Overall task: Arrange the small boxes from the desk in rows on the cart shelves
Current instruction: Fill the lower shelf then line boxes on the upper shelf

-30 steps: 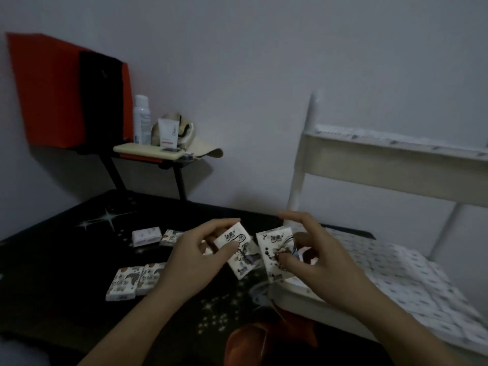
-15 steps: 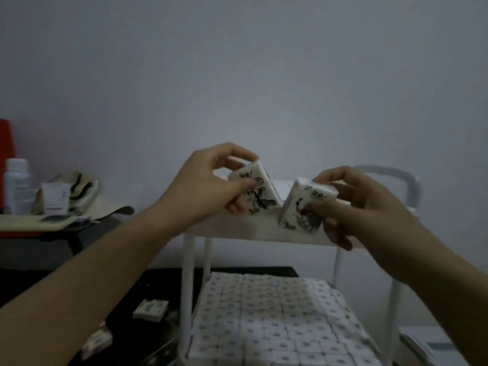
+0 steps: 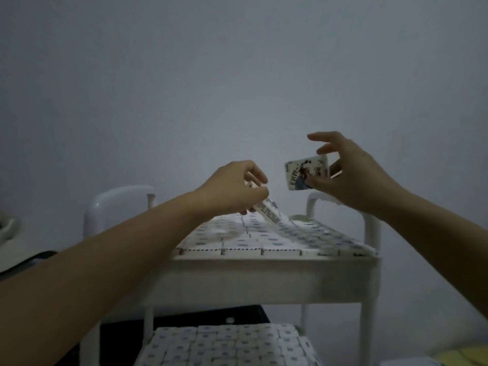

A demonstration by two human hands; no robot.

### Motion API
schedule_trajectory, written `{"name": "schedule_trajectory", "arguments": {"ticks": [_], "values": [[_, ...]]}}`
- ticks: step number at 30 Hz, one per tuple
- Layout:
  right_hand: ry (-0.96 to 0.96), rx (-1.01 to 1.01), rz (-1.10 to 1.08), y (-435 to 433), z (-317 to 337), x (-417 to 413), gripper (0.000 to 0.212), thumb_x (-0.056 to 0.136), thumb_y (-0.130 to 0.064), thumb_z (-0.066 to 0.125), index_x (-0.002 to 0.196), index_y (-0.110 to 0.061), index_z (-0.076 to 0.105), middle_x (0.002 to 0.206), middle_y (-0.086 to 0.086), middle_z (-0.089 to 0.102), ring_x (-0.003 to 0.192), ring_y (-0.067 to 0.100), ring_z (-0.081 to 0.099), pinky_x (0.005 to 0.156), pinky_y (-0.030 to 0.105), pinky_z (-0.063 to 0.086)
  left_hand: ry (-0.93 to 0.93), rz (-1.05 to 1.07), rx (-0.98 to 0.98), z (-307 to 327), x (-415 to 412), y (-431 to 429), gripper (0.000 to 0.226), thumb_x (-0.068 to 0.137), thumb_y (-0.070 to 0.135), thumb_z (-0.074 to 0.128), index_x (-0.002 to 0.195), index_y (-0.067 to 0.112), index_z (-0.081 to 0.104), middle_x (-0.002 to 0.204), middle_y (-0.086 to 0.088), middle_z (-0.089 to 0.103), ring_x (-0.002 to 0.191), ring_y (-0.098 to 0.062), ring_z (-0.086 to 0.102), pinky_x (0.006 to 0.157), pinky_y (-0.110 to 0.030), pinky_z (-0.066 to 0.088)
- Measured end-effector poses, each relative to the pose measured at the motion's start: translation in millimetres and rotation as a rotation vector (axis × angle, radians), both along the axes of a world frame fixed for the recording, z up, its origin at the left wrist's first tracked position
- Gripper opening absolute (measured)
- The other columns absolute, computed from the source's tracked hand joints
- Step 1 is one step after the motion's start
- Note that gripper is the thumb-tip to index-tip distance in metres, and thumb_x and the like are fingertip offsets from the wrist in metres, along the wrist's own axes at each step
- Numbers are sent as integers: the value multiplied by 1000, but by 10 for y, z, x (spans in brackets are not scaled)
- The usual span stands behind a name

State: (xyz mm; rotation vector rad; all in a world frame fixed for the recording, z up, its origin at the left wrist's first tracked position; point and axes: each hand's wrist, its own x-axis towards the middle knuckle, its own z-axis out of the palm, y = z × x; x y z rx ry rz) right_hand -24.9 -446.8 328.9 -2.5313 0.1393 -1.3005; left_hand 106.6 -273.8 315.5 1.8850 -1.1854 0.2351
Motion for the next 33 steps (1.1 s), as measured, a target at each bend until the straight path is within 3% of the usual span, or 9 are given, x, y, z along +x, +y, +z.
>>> {"name": "schedule_trajectory", "arguments": {"ticks": [4, 7, 11, 14, 19, 23, 28, 31, 33], "values": [[37, 7, -83, -277, 94, 160, 51, 80, -23, 77, 122, -22, 49, 101, -5, 61, 84, 8, 60, 67, 19, 47, -88, 74, 93, 67, 213, -230, 27, 88, 19, 63, 114, 26, 60, 119, 1, 56, 81, -10, 60, 74, -28, 53], [163, -200, -252, -383, 161, 287, 38, 81, -25, 76, 115, -18, 60, 102, -4, 68, 88, 15, 61, 74, 26, 47, -130, 118, 116, 141, 326, -361, 49, 86, 18, 69, 130, 27, 50, 116, -4, 59, 85, -11, 60, 78, -30, 53], [438, -434, -280, -509, 237, 500, 28, 83, -31, 72, 110, -29, 65, 102, -10, 69, 65, -4, 51, 58, 16, 36, -187, 153, 203, 257, 430, -533, 66, 79, 16, 78, 136, 31, 48, 119, 0, 58, 83, -13, 55, 79, -27, 50], [563, -526, -284, -568, 273, 668, 29, 83, -29, 73, 110, -32, 64, 98, -11, 64, 68, -4, 47, 57, 16, 35, -234, 210, 240, 336, 506, -678, 65, 78, 16, 79, 135, 25, 49, 120, -1, 60, 89, -17, 56, 86, -34, 52], [642, -658, -299, -541, 323, 820, 31, 80, -33, 75, 110, -37, 67, 96, -18, 68, 80, 3, 54, 71, 25, 47, -292, 256, 221, 379, 617, -887, 53, 79, 19, 78, 126, 20, 54, 118, -1, 60, 103, -19, 57, 80, -31, 50], [752, -592, -197, -550, 288, 861, 35, 78, -33, 78, 111, -34, 70, 96, -15, 71, 66, -5, 51, 69, 18, 45, -311, 250, 200, 353, 698, -1002, 46, 79, 21, 77, 120, 20, 56, 114, 1, 62, 102, -17, 57, 78, -30, 49], [818, -516, -128, -545, 252, 839, 24, 79, -26, 78, 101, -31, 72, 83, -18, 71, 72, -3, 59, 66, 11, 45, -291, 188, 160, 320, 731, -1169, 42, 75, 24, 82, 109, 18, 58, 102, 4, 64, 98, -16, 59, 83, -33, 53], [910, -478, -102, -499, 221, 820, 28, 82, -19, 74, 108, -31, 70, 96, -15, 73, 85, 0, 63, 82, 20, 51, -258, 136, 137, 294, 742, -1269, 40, 71, 24, 85, 104, 17, 63, 102, 2, 65, 97, -16, 61, 87, -37, 54], [976, -506, -126, -455, 203, 768, 37, 87, -18, 68, 121, -33, 65, 110, -16, 70, 100, 3, 61, 94, 23, 46, -224, 79, 153, 249, 753, -1320, 37, 71, 23, 86, 100, 17, 65, 99, 1, 67, 95, -15, 63, 88, -36, 55]]}}
